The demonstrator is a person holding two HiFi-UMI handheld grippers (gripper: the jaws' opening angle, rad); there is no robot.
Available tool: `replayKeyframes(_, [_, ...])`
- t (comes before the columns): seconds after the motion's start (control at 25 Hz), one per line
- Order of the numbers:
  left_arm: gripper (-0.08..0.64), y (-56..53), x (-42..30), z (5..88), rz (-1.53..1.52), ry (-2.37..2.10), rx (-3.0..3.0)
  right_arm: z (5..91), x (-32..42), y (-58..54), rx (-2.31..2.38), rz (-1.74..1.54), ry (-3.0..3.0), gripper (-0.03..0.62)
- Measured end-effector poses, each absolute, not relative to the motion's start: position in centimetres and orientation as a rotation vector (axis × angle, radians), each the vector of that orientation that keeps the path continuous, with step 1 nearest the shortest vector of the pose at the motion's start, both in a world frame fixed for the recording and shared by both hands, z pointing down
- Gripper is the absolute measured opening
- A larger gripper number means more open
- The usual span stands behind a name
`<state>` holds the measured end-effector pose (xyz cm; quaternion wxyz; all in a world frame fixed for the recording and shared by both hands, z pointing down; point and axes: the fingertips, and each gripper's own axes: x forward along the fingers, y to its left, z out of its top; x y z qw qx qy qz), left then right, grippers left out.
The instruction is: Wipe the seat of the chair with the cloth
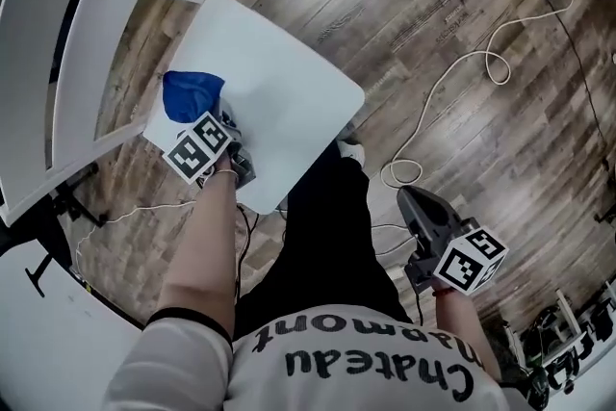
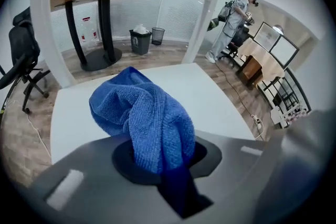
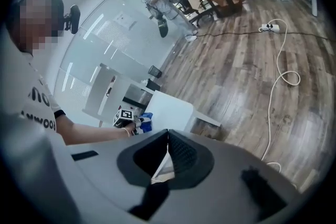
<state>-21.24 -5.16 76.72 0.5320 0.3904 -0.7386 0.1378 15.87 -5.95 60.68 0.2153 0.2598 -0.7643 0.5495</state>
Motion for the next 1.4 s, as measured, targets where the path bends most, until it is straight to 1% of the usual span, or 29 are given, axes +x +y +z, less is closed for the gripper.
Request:
replayKeyframes(0.12, [0.097, -6.8, -20.6, 76.9, 0.387, -1.781, 0.874, 60.8, 16.6, -6.2, 0.763, 1.537, -2.117, 0.015])
replayKeyframes(0.24, [0.097, -7.4, -20.2, 76.8, 0.316, -1.802, 0.847, 60.9, 16.6, -6.6, 0.787, 1.558, -2.119, 0.015])
replayKeyframes(0.4, [0.097, -10.7, -18.4, 76.4, 0.266, -1.733, 0.988, 60.9, 16.2, -6.6, 0.776, 1.568, -2.121, 0.015])
replayKeyframes(0.72, [0.097, -21.3, -12.1, 75.5, 0.214, -1.588, 1.274, 61.3, 16.4, -7.4, 0.791, 1.573, -2.111, 0.015])
replayKeyframes(0.88, [0.097, -23.8, -9.7, 75.2, 0.197, -1.534, 1.351, 61.6, 16.1, -7.4, 0.771, 1.570, -2.105, 0.015])
replayKeyframes(1.0, [0.095, -24.2, -8.6, 73.6, 0.079, -1.496, 1.399, 61.7, 15.8, -6.9, 0.737, 1.555, -2.105, 0.015])
replayKeyframes(1.08, [0.095, -23.2, -8.3, 71.6, -0.020, -1.485, 1.435, 61.6, 15.6, -6.9, 0.705, 1.536, -2.113, 0.015])
replayKeyframes(1.16, [0.095, -20.3, -8.7, 70.3, -0.037, -1.493, 1.453, 61.4, 15.1, -7.2, 0.664, 1.513, -2.122, 0.015])
replayKeyframes(1.28, [0.095, -12.9, -10.7, 70.8, 0.044, -1.521, 1.400, 61.2, 14.1, -7.3, 0.600, 1.481, -2.132, 0.015])
replayKeyframes(1.4, [0.096, -4.2, -14.4, 72.8, 0.140, -1.594, 1.235, 61.3, 13.0, -6.7, 0.505, 1.442, -2.142, 0.015])
